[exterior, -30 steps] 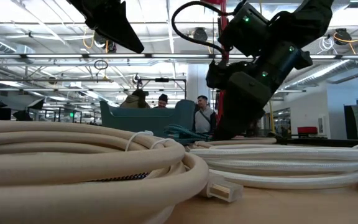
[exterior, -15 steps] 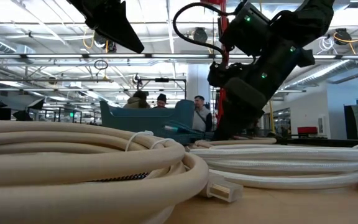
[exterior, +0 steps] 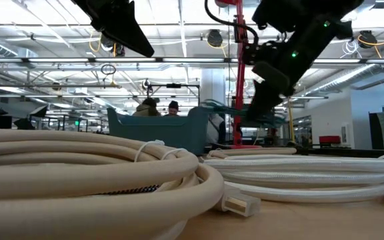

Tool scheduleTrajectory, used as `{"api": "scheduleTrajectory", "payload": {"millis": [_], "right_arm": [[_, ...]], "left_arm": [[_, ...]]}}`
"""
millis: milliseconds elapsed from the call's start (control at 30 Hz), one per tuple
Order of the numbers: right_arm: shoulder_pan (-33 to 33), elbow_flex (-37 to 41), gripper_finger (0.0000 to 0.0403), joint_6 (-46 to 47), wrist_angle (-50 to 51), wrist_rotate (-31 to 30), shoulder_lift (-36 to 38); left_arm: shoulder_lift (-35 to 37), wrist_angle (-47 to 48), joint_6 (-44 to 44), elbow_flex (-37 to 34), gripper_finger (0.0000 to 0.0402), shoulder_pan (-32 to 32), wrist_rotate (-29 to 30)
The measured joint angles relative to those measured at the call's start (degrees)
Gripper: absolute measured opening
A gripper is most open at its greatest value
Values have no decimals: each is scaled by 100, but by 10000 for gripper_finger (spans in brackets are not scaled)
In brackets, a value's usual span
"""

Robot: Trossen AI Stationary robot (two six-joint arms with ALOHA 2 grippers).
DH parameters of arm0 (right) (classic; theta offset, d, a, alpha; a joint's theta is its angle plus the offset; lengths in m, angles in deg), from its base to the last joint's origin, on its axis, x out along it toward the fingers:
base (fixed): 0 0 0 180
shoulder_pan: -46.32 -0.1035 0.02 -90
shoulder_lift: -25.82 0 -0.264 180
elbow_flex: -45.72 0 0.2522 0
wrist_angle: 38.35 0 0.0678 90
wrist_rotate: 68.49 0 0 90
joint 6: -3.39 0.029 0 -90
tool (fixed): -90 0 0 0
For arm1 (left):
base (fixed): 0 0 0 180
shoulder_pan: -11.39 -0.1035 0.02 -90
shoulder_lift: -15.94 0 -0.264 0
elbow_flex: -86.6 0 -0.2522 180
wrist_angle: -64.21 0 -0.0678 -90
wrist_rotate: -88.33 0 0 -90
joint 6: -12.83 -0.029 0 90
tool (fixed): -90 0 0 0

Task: Pick & Place USB Port
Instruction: Move the blue charger cable to top right of the table

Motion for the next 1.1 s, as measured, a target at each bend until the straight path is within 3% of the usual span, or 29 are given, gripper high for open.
{"api": "scheduleTrajectory", "payload": {"millis": [133, 267, 400, 667, 900, 1100], "right_arm": [[198, 0, 10, 219, 755, -230, 201], [430, 2, 10, 255, 1038, -55, 188], [589, 2, 10, 312, 1162, 242, 94], [698, 11, 15, 507, 1366, 256, 40], [701, 11, 36, 616, 1379, 841, 40], [702, 11, 41, 549, 1427, 641, 40]], "left_arm": [[0, 0, 0, 0, 85, 0, 0], [0, -2, 0, 1, 85, 0, 0], [0, -1, 0, 1, 85, 0, 0], [0, 0, 4, 0, 86, 0, -44], [0, 0, 4, 0, 85, 0, -63], [0, 0, 6, 0, 85, 0, -70]]}}
